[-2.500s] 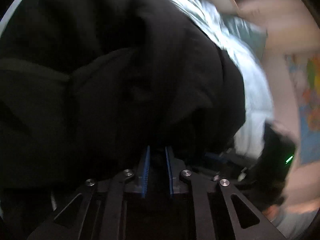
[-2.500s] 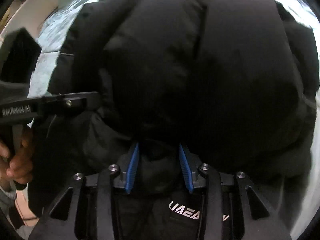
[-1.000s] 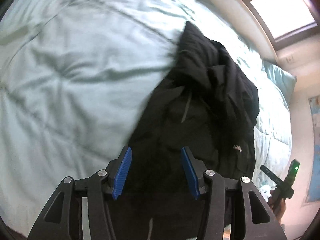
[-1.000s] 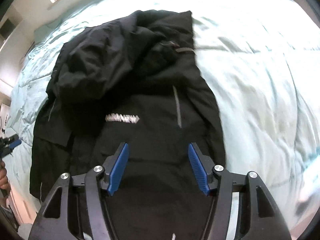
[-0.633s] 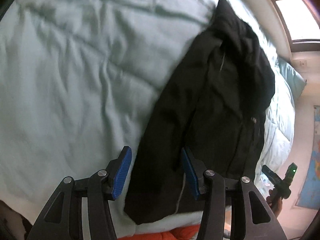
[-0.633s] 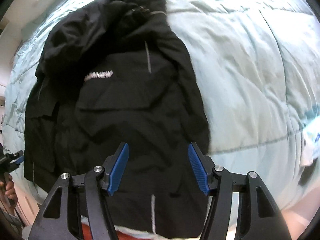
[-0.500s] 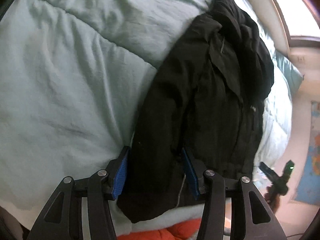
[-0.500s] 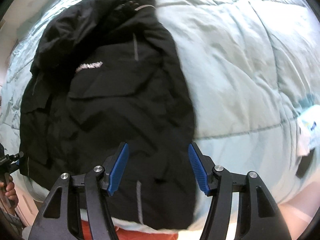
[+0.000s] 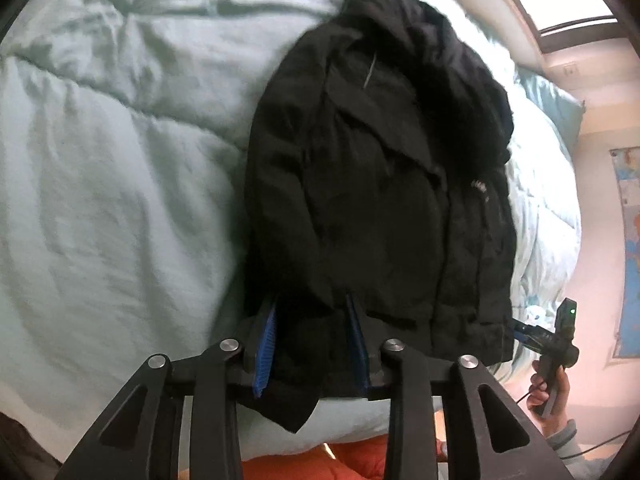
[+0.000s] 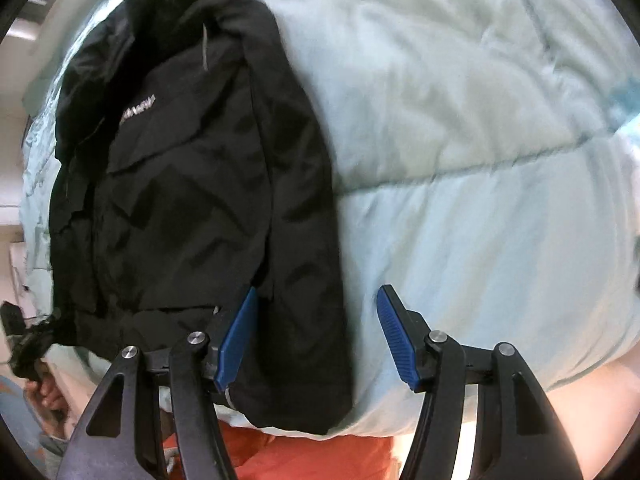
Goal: Fold large clothes
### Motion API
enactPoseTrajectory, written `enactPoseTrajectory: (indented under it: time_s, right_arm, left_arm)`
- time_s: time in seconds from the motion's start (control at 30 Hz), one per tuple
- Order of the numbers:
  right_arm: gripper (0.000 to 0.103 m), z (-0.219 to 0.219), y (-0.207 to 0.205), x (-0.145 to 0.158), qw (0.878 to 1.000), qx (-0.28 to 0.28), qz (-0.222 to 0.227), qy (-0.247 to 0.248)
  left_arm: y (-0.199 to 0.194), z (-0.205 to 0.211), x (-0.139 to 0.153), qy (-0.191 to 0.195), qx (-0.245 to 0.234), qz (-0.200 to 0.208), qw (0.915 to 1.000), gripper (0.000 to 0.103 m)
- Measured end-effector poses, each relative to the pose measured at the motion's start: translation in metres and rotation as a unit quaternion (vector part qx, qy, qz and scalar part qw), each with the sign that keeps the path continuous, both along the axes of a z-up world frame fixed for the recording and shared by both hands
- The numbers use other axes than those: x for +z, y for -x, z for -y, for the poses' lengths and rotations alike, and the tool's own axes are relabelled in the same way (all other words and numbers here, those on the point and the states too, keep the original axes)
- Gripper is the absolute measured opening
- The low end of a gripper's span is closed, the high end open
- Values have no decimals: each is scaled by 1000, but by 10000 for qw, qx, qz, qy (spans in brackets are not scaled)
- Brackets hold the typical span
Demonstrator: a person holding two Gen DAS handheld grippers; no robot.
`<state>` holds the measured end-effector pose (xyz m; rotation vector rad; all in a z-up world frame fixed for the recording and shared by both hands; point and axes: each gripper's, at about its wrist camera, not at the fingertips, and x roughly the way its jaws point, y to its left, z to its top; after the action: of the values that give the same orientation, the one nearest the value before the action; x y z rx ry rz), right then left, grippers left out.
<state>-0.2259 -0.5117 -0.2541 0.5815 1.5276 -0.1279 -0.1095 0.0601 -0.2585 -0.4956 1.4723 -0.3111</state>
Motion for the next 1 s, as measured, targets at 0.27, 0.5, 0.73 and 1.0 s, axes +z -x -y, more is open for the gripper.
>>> enactPoseTrajectory:
  time_s: [0.27, 0.5, 0.73, 1.0]
  right_arm:
    - [33, -36, -4, 34, 9964, 696, 463, -144]
    - [51, -31, -7, 2, 9967, 529, 28, -619]
    - [50, -24, 2, -11, 9966, 412, -88, -707]
    - [15, -23, 2, 17, 9961, 568, 229, -641]
  left_arm:
    - [2, -1, 12, 430, 76, 257, 9987, 24]
    - [0, -4, 2, 1147, 155, 3, 9933, 33]
    - [6, -1, -29, 584, 222, -341, 9975, 39]
    - [3, -2, 8, 16, 16, 94, 10000, 20]
